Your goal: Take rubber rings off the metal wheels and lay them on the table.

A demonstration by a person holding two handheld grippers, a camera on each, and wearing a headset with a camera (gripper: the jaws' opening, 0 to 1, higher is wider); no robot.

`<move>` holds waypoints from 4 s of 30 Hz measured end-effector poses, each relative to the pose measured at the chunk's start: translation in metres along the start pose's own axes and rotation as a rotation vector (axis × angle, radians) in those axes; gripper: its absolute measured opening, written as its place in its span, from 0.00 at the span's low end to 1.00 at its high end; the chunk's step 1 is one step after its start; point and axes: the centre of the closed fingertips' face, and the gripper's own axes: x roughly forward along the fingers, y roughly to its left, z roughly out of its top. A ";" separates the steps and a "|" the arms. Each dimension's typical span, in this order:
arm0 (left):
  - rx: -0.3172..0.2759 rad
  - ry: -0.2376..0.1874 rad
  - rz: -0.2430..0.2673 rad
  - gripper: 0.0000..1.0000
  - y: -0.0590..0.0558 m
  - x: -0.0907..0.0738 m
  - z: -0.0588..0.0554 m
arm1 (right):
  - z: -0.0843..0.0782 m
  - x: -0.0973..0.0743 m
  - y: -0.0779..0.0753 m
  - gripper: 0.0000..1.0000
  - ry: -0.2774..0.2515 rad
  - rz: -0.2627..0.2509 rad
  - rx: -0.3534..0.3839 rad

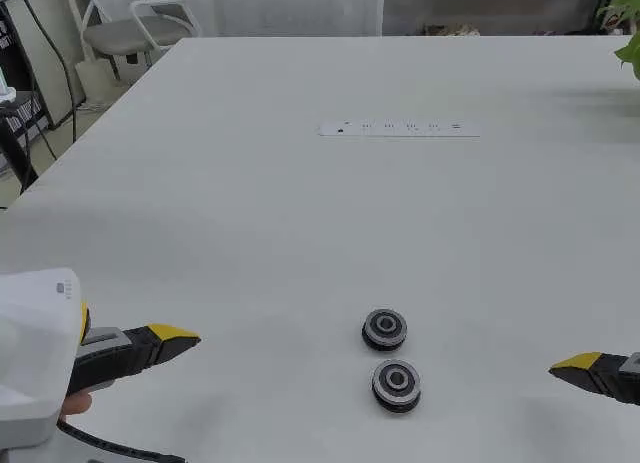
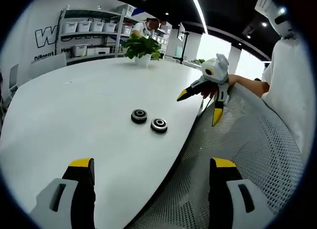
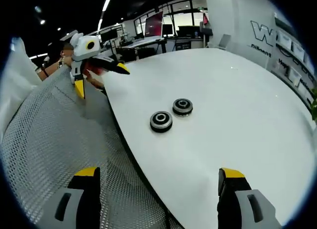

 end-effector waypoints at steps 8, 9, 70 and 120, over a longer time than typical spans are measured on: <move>-0.005 -0.008 0.009 0.97 0.002 -0.001 0.001 | 0.000 0.000 0.000 0.99 0.000 0.001 0.001; -0.006 -0.009 0.011 0.98 0.002 -0.001 0.001 | 0.000 0.000 0.000 0.99 0.000 0.001 0.001; 0.086 -0.029 -0.006 0.99 0.000 -0.005 0.012 | 0.011 -0.011 -0.017 0.93 -0.036 -0.103 -0.028; 0.571 -0.104 -0.132 0.81 -0.026 0.046 0.135 | 0.123 0.031 0.012 0.65 -0.087 0.145 -0.435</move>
